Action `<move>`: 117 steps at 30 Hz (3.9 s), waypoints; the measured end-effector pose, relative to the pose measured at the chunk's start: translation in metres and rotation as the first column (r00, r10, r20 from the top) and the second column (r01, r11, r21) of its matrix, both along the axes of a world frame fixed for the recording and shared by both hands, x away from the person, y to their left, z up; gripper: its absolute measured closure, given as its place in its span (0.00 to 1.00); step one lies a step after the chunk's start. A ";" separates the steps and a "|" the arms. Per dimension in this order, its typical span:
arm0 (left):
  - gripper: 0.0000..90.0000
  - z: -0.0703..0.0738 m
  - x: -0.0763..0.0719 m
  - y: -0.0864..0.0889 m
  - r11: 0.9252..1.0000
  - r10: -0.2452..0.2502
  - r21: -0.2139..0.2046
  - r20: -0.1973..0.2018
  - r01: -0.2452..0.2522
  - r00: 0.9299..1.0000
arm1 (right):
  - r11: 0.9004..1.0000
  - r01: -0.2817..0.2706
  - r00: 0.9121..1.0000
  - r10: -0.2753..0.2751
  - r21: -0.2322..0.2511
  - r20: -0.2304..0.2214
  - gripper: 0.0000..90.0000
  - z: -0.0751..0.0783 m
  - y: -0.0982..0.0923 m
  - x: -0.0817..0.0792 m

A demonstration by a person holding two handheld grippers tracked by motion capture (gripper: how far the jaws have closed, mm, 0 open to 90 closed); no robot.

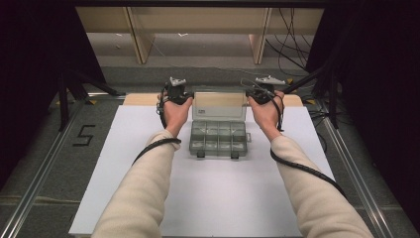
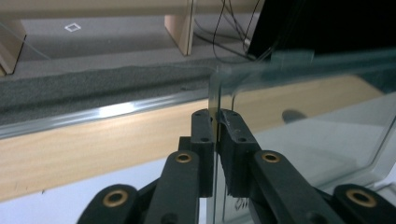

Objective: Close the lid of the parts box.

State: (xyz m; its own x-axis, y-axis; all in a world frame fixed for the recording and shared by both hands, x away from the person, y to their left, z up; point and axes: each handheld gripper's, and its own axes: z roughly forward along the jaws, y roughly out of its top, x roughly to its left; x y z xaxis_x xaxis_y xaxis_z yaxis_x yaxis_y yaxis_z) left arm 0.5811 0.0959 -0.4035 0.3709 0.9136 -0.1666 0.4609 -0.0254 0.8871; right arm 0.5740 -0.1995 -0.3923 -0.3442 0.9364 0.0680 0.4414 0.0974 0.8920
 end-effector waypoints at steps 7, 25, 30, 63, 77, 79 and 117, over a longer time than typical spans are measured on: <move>0.96 0.009 0.004 -0.001 1.000 0.005 0.025 -0.010 -0.005 1.000 | 1.000 -0.013 1.000 0.013 0.002 0.014 0.96 0.000 -0.001 -0.005; 0.97 0.011 -0.010 -0.001 0.998 -0.018 0.056 0.031 0.016 0.999 | 0.999 -0.036 0.998 0.037 -0.020 0.042 0.95 -0.001 -0.004 -0.017; 0.97 0.011 -0.014 0.000 0.998 -0.025 0.062 0.040 0.022 0.999 | 0.999 -0.042 0.998 0.043 -0.027 0.044 0.95 0.000 -0.004 -0.022; 0.97 0.011 -0.038 0.005 0.993 -0.072 0.102 0.087 0.063 0.994 | 0.994 -0.083 0.993 0.088 -0.075 0.074 0.95 0.000 -0.006 -0.051; 0.97 0.009 -0.052 0.006 0.990 -0.087 0.119 0.103 0.075 0.991 | 0.994 -0.090 0.992 0.095 -0.070 0.080 0.94 -0.003 -0.006 -0.064; 0.97 0.008 -0.053 0.007 0.990 -0.090 0.118 0.104 0.077 0.991 | 0.993 -0.092 0.992 0.098 -0.070 0.080 0.94 -0.004 -0.006 -0.065; 0.97 -0.005 -0.084 0.010 0.979 -0.128 0.182 0.168 0.097 0.977 | 0.990 -0.107 0.986 0.118 -0.094 0.117 0.94 -0.016 -0.006 -0.101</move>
State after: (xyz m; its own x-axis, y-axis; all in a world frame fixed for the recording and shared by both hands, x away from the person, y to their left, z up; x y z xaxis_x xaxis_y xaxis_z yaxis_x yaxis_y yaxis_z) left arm 0.4976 0.1060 -0.4081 0.4821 0.8736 0.0673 0.2817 -0.2273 0.9322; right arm 0.4734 -0.2056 -0.4085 -0.4483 0.8918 -0.0612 0.3116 0.2200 0.9244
